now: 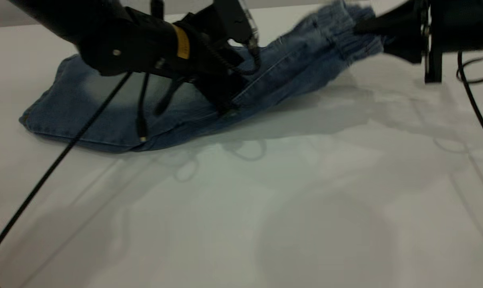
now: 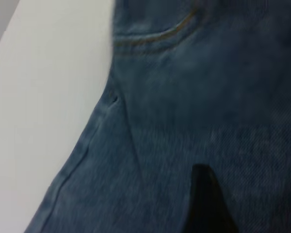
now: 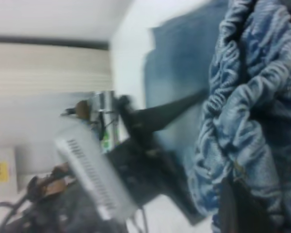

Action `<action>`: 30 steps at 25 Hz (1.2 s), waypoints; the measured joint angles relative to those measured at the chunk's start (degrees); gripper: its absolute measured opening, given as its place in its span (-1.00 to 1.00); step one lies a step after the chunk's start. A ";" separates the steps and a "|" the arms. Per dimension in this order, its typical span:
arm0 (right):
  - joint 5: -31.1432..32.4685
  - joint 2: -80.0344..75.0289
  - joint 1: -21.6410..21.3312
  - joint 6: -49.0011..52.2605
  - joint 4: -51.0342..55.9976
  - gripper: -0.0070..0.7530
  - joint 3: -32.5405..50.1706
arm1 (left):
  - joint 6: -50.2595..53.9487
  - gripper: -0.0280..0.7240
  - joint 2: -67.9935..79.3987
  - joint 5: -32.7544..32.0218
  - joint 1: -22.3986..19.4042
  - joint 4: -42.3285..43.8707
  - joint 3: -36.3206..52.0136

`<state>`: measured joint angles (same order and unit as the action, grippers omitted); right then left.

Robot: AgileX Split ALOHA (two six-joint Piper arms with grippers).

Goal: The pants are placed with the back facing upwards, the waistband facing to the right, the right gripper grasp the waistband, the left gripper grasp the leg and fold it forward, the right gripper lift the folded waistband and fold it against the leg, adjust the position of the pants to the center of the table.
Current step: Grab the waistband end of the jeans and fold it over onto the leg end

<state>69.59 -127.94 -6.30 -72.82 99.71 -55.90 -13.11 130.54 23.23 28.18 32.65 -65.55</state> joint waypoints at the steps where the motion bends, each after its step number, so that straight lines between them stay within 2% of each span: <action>1: 0.38 0.82 0.00 0.06 0.05 -0.75 0.00 | 0.36 0.15 0.19 0.23 0.58 -0.06 -0.07; 10: 0.40 6.49 0.00 0.12 -0.13 -0.75 0.00 | 5.25 0.15 2.85 3.56 4.07 -0.05 -0.35; 18: 0.49 6.86 0.00 0.31 0.15 -0.75 0.00 | 5.15 0.15 3.01 2.92 3.81 0.19 -0.35; 24: 0.49 6.86 0.00 0.10 0.32 -0.75 0.00 | 4.65 0.15 -0.22 2.42 2.06 0.30 -0.29; 30: 0.44 6.86 0.05 0.06 0.32 -0.75 0.00 | 4.65 0.15 -2.88 -6.07 -1.74 0.12 -0.29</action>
<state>70.03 -121.08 -6.25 -72.76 100.03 -55.90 -8.46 127.66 17.16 26.44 32.77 -65.84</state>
